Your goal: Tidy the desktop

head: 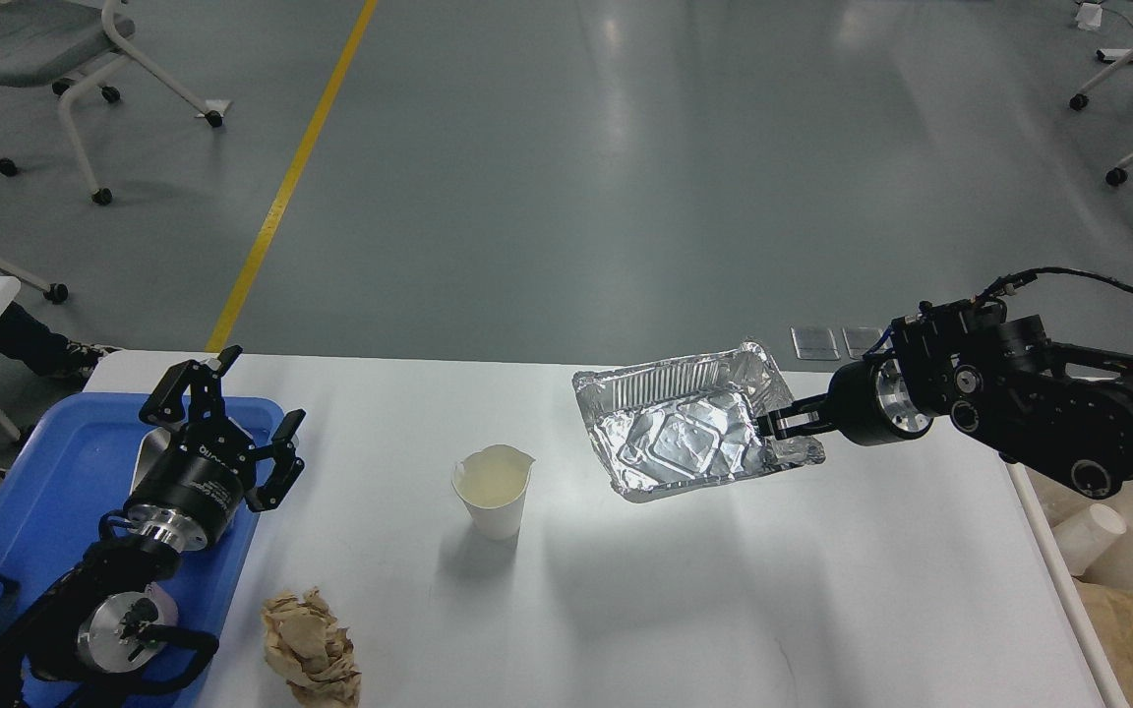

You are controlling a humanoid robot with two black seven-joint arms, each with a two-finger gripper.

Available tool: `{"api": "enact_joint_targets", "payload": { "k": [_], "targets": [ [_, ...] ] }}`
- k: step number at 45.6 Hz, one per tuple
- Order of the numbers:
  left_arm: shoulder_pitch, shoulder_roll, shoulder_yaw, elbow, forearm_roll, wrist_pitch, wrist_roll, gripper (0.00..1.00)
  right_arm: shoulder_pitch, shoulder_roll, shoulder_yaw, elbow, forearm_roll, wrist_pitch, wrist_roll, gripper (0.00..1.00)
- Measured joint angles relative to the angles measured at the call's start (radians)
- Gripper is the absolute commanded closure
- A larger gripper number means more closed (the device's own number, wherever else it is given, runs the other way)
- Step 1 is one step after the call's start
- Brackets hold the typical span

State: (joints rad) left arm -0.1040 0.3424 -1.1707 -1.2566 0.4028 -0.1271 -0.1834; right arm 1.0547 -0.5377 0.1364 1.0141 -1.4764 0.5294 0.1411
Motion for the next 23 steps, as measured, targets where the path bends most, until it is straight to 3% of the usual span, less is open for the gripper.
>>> {"api": "enact_joint_targets", "payload": {
  "k": [9, 23],
  "targets": [
    [0.089, 0.204, 0.024, -0.201, 0.001, 0.081, 0.011, 0.04, 0.002, 0.030, -0.006, -0.028, -0.001, -0.004, 0.000, 1.00],
    [0.237, 0.626, 0.020, -0.265, 0.001, 0.084, -0.002, 0.04, -0.001, 0.049, -0.010, -0.046, -0.002, -0.006, 0.000, 1.00]
  ]
}}
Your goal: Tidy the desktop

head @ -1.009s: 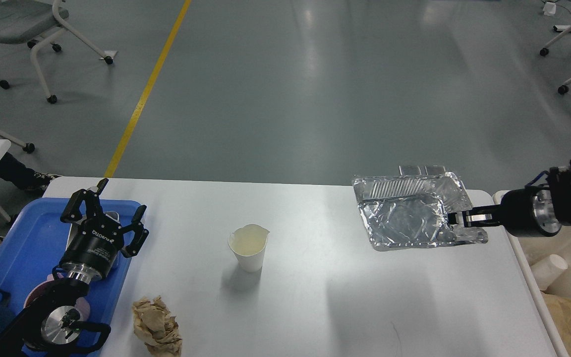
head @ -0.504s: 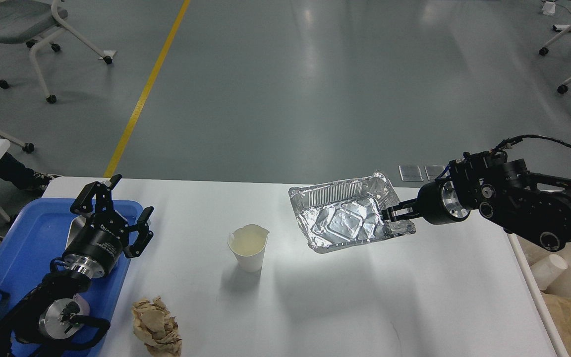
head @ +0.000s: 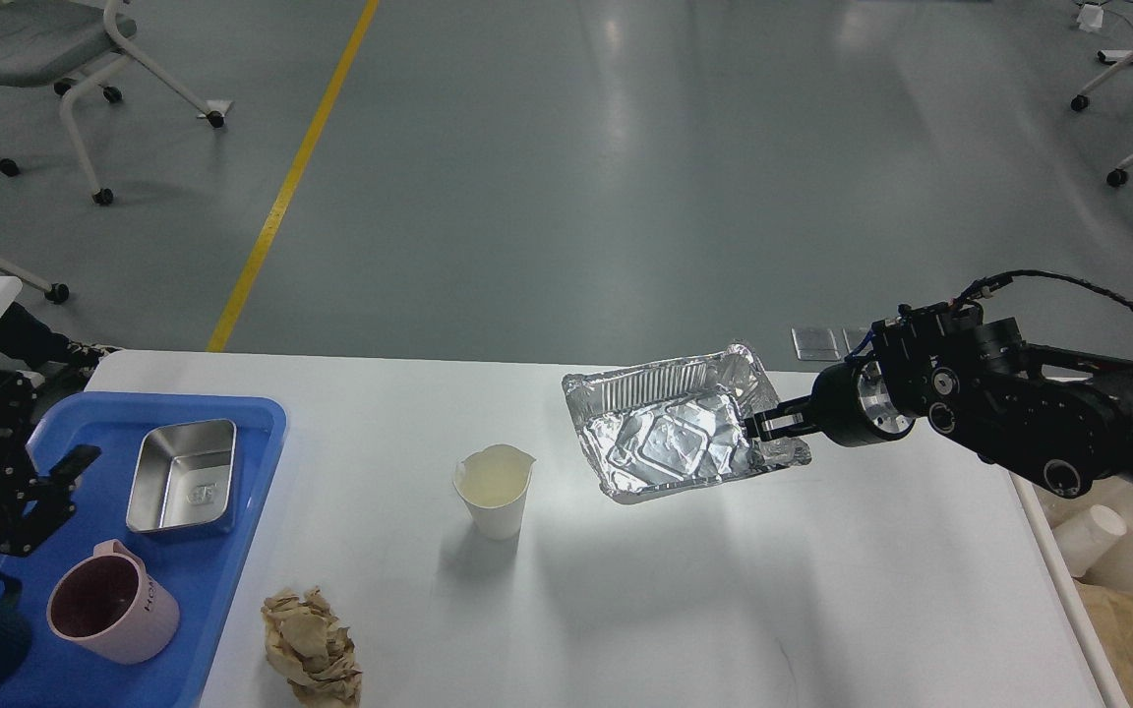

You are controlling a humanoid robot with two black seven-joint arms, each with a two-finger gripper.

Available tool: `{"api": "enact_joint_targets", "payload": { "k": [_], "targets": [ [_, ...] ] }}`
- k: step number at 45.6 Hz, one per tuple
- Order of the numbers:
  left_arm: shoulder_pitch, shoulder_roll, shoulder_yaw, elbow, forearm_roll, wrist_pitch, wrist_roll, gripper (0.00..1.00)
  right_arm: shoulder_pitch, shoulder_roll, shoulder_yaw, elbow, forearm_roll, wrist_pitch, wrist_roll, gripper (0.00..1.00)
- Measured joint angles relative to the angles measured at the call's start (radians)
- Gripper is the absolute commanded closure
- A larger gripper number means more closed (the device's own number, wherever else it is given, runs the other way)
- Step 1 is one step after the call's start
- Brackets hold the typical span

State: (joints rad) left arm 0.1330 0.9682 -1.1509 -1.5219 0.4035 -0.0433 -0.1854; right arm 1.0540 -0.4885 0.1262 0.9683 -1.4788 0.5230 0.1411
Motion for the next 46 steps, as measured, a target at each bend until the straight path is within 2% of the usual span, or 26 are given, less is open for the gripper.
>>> {"api": "enact_joint_targets", "payload": {
  "k": [12, 22, 27, 34, 46],
  "targets": [
    [0.076, 0.365, -0.003, -0.039, 0.033, 0.001, -0.047, 0.04, 0.003, 0.023, -0.016, -0.016, 0.000, -0.002, 0.000, 1.00],
    [0.075, 0.544, -0.009, -0.040, 0.122, 0.008, -0.052, 0.04, 0.006, 0.023, -0.022, -0.017, 0.000, -0.002, 0.000, 1.00],
    [0.068, 0.607, -0.020, -0.045, 0.172, -0.002, -0.061, 0.04, 0.010, 0.024, -0.023, -0.017, -0.002, -0.001, 0.000, 1.00],
    [0.028, 0.637, -0.025, -0.059, 0.227, -0.060, -0.106, 0.04, 0.011, 0.024, -0.023, -0.017, -0.003, -0.002, 0.000, 1.00],
    [0.011, 0.608, -0.015, -0.090, 0.331, -0.131, -0.091, 0.04, 0.016, 0.040, -0.024, -0.018, -0.003, -0.002, 0.000, 1.00]
  ]
}}
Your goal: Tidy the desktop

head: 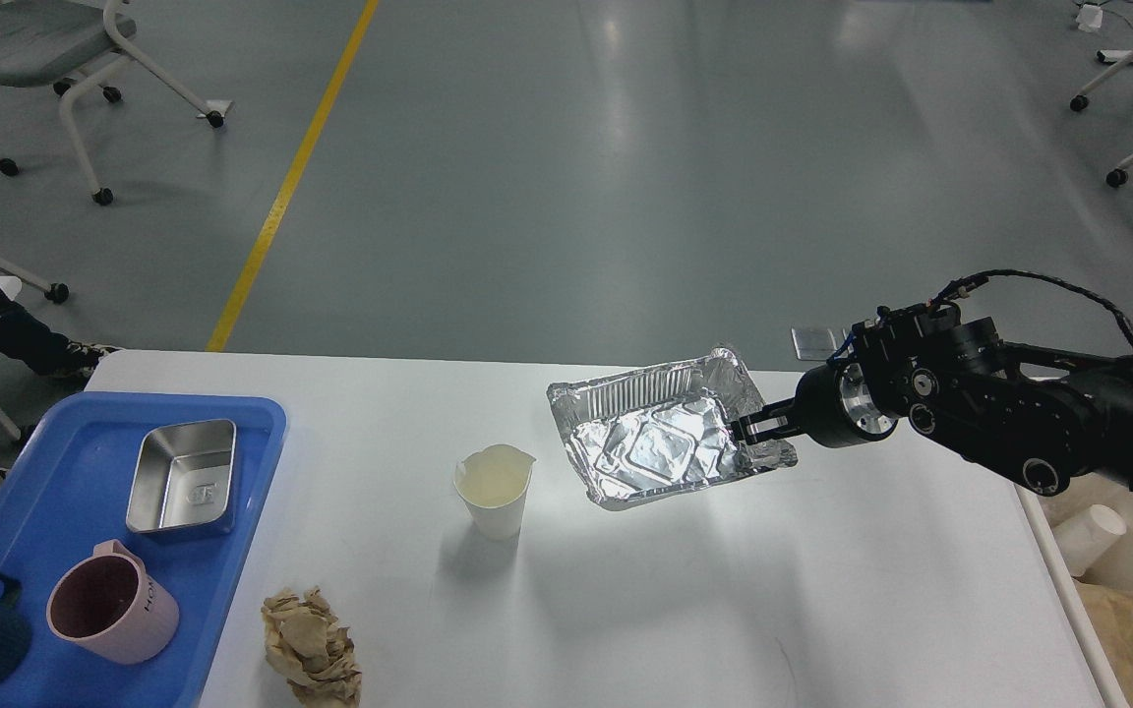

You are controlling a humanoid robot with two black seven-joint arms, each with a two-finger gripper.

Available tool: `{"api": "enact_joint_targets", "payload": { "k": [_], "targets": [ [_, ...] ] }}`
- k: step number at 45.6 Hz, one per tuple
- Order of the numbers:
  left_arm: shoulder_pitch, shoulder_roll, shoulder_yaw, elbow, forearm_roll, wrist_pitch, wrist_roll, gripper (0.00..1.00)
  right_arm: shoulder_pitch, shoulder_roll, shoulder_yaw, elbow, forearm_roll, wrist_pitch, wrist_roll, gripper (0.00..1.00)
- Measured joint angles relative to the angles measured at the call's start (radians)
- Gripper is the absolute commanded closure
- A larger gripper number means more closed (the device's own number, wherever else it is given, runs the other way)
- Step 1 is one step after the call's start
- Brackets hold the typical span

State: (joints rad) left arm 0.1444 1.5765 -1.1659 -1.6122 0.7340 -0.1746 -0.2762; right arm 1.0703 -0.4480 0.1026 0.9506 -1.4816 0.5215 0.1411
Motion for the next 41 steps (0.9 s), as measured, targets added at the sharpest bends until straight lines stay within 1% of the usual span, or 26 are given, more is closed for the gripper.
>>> {"api": "enact_joint_targets", "payload": {
  "k": [1, 7, 12, 16, 19, 24, 28, 31, 35, 36, 41],
  "targets": [
    [-0.001, -0.013, 0.000, -0.003, 0.040, -0.021, 0.002, 0.04, 0.006, 0.009, -0.001, -0.004, 0.000, 0.000, 0.000, 1.00],
    [-0.015, -0.056, -0.003, -0.004, 0.143, -0.067, 0.018, 0.04, 0.017, 0.037, -0.003, -0.028, 0.002, 0.000, -0.001, 1.00],
    [-0.067, -0.120, -0.004, 0.010, 0.199, -0.105, 0.046, 0.04, 0.032, 0.074, -0.016, -0.057, 0.008, 0.000, -0.004, 1.00],
    [-0.109, -0.174, 0.001, 0.045, 0.215, -0.137, 0.075, 0.04, 0.046, 0.097, -0.039, -0.069, 0.016, 0.000, -0.006, 1.00],
    [-0.133, -0.214, 0.003, 0.079, 0.229, -0.158, 0.088, 0.04, 0.054, 0.103, -0.048, -0.071, 0.019, 0.000, -0.007, 1.00],
    [-0.190, -0.295, 0.008, 0.137, 0.297, -0.199, 0.093, 0.04, 0.058, 0.104, -0.052, -0.072, 0.022, 0.000, -0.007, 1.00],
    [-0.278, -0.387, 0.037, 0.195, 0.379, -0.245, 0.094, 0.04, 0.058, 0.105, -0.052, -0.072, 0.023, 0.000, -0.008, 1.00],
    [-0.371, -0.463, 0.097, 0.248, 0.446, -0.266, 0.095, 0.04, 0.058, 0.105, -0.052, -0.072, 0.023, 0.000, -0.008, 1.00],
    [-0.513, -0.553, 0.226, 0.312, 0.499, -0.272, 0.096, 0.04, 0.058, 0.103, -0.052, -0.072, 0.023, 0.000, -0.008, 1.00],
    [-0.595, -0.603, 0.321, 0.342, 0.515, -0.267, 0.098, 0.04, 0.058, 0.101, -0.052, -0.072, 0.024, 0.000, -0.008, 1.00],
    [-0.722, -0.703, 0.486, 0.389, 0.527, -0.230, 0.102, 0.04, 0.057, 0.096, -0.052, -0.071, 0.024, 0.000, -0.008, 1.00]
  ]
}}
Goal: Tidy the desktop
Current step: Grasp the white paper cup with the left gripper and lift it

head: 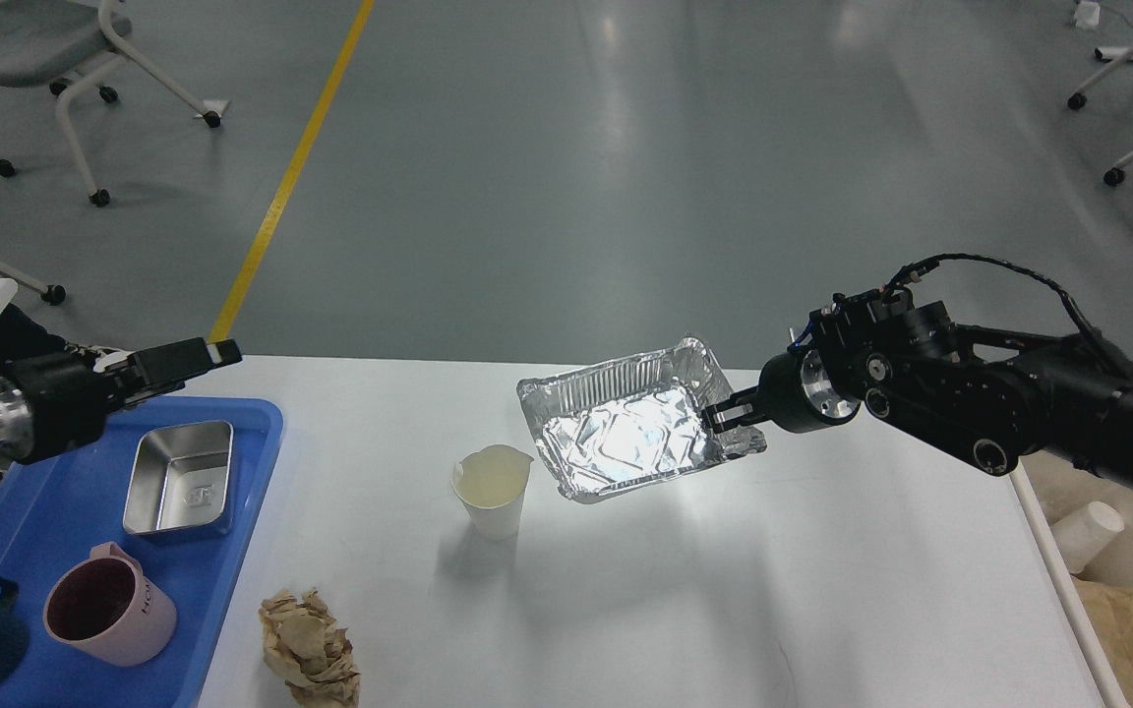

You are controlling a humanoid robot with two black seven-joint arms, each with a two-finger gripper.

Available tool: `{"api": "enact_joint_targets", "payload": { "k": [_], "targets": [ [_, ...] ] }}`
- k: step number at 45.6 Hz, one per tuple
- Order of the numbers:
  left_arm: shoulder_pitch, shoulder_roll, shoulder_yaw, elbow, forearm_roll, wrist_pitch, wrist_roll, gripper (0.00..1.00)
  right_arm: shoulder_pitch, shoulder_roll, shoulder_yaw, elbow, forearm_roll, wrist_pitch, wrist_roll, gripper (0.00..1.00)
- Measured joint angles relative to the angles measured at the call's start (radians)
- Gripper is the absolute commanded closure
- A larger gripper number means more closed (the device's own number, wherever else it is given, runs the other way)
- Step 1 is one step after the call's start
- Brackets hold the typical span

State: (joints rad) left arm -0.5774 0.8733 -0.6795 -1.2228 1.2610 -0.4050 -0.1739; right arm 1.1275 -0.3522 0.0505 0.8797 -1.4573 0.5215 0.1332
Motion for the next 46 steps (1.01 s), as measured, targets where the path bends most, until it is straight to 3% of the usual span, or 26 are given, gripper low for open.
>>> {"api": "enact_joint_targets", "payload": {
  "k": [13, 21, 33, 42, 46],
  "targets": [
    [-0.128, -0.201, 0.272, 0.081, 0.010, 0.084, 0.020, 0.04, -0.002, -0.009, 0.002, 0.000, 0.000, 0.000, 0.000, 1.00],
    [-0.126, -0.274, 0.340, 0.085, 0.065, 0.140, 0.020, 0.04, -0.002, -0.004, 0.005, 0.000, 0.000, 0.000, 0.000, 1.00],
    [-0.113, -0.362, 0.357, 0.140, 0.080, 0.153, 0.035, 0.06, -0.002, -0.007, 0.010, 0.000, 0.000, -0.001, 0.000, 1.00],
    [-0.106, -0.423, 0.358, 0.209, 0.071, 0.153, 0.055, 0.18, -0.002, -0.010, 0.011, 0.001, 0.002, -0.001, 0.000, 1.00],
    [-0.099, -0.442, 0.358, 0.231, 0.067, 0.154, 0.058, 0.38, -0.003, -0.010, 0.012, 0.001, 0.003, -0.001, 0.000, 1.00]
  ]
}}
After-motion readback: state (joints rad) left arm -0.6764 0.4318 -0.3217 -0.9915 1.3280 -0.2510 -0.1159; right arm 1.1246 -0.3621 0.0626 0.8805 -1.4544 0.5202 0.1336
